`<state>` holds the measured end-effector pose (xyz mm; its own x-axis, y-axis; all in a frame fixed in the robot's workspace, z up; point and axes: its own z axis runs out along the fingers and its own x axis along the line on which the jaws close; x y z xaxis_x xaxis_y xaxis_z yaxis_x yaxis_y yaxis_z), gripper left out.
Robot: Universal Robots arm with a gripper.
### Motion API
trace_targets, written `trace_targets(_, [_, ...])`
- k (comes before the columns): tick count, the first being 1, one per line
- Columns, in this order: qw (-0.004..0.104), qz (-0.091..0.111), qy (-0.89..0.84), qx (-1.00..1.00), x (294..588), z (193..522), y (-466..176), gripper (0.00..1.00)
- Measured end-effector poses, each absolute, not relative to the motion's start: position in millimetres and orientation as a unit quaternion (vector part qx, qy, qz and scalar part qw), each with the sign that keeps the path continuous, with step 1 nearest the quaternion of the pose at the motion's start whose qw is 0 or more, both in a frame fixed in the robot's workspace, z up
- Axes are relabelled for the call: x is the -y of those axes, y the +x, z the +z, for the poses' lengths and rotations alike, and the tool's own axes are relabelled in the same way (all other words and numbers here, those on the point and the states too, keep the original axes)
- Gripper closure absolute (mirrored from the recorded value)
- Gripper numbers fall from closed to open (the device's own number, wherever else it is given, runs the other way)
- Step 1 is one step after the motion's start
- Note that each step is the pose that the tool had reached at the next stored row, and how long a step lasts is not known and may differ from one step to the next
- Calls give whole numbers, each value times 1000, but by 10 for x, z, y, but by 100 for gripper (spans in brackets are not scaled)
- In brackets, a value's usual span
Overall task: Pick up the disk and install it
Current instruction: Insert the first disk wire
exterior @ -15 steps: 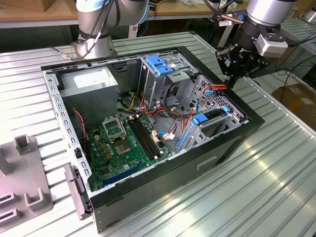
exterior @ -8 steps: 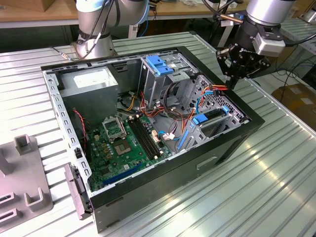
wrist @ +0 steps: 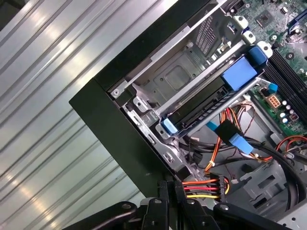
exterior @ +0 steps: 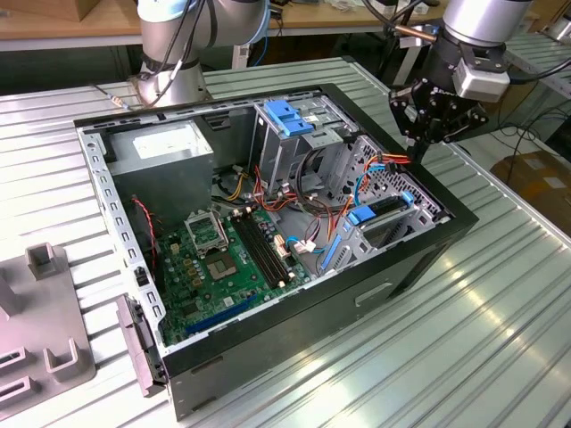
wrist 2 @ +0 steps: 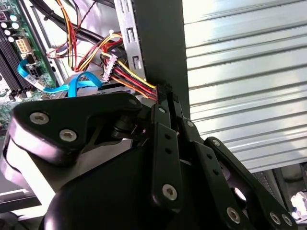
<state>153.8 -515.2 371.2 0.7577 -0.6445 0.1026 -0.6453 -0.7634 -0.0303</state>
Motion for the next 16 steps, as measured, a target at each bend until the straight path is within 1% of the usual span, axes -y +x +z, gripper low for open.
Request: trace_targets(16, [10, 54, 916, 397, 5153, 3709, 1437, 84])
